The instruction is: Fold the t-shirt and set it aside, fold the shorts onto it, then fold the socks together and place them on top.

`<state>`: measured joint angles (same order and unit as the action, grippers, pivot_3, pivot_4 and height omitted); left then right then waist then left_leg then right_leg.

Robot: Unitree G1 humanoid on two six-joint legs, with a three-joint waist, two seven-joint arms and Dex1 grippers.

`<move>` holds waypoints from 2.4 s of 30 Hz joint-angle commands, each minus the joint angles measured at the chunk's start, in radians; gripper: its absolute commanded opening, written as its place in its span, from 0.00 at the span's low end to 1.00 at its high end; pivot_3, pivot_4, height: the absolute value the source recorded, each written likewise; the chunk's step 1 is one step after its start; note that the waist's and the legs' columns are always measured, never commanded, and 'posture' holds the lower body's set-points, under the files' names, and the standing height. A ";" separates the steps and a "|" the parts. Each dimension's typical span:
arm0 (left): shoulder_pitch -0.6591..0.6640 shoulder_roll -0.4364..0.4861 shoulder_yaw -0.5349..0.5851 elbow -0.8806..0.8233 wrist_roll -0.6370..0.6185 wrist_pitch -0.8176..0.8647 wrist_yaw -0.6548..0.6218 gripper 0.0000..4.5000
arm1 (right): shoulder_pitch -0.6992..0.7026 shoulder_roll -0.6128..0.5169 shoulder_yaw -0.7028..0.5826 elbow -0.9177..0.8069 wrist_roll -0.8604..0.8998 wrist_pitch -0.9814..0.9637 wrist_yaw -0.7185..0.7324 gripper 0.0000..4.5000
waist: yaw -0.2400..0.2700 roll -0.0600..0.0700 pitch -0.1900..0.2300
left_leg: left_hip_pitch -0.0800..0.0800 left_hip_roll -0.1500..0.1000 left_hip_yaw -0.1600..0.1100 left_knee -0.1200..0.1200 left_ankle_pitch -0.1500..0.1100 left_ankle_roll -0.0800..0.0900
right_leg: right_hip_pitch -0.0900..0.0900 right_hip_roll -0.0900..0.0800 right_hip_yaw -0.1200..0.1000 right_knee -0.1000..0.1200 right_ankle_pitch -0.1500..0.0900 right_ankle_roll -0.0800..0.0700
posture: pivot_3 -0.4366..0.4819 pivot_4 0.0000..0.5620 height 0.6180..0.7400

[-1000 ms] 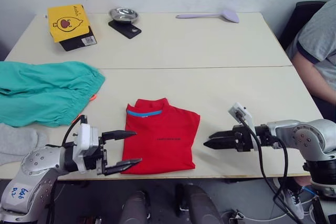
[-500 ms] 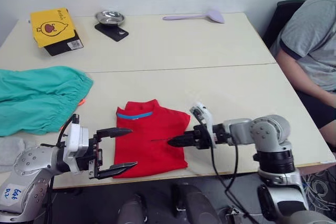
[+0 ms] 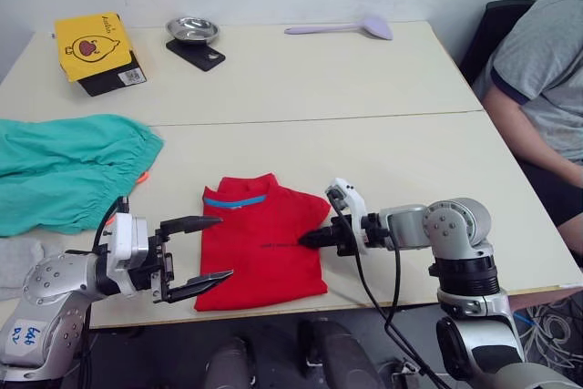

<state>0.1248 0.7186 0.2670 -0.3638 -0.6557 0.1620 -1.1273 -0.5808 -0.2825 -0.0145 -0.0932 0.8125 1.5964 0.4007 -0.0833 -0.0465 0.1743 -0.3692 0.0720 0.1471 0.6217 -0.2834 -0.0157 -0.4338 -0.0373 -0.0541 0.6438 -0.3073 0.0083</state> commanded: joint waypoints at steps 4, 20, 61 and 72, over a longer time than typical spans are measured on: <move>-0.032 -0.009 -0.013 0.028 -0.001 -0.014 -0.015 1.00 | 0.049 -0.122 -0.086 -0.010 0.053 0.018 -0.005 0.00 | 0.011 0.001 0.001 | -0.001 -0.002 0.000 0.000 -0.001 0.002 | 0.000 -0.002 0.000 -0.002 0.000 0.001 | 0.48 0.27 1.00; -0.136 -0.044 -0.076 0.112 0.016 -0.028 -0.061 1.00 | 0.096 -0.688 -0.141 0.280 -0.128 -0.311 0.306 0.00 | 0.054 0.014 0.008 | -0.020 -0.007 0.003 0.010 -0.006 0.014 | -0.009 -0.005 0.001 -0.016 0.008 0.017 | 0.48 0.27 1.00; -0.157 -0.034 -0.066 0.183 0.032 -0.050 -0.099 1.00 | -0.179 -0.794 -0.094 0.977 -0.566 -0.812 0.562 0.16 | 0.053 0.020 0.010 | -0.021 -0.007 0.008 0.027 -0.006 0.016 | -0.008 -0.007 0.006 -0.010 0.014 0.019 | 0.48 0.27 1.00; -0.168 -0.031 -0.052 0.201 0.028 -0.040 -0.095 1.00 | 0.182 -0.978 -0.209 0.577 -0.516 -0.909 0.826 0.98 | 0.053 0.027 0.010 | -0.020 -0.007 0.010 0.028 -0.006 0.017 | -0.009 -0.006 0.007 -0.004 0.013 0.019 | 0.48 0.27 1.00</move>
<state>-0.0447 0.6773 0.1936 -0.1490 -0.6203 0.1236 -1.2166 -0.4311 -1.2336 -0.1450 0.5604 0.2667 0.7715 1.1941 -0.0301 -0.0192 0.1844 -0.3883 0.0652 0.1568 0.6501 -0.2900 0.0017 -0.4429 -0.0428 -0.0472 0.6402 -0.2939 0.0274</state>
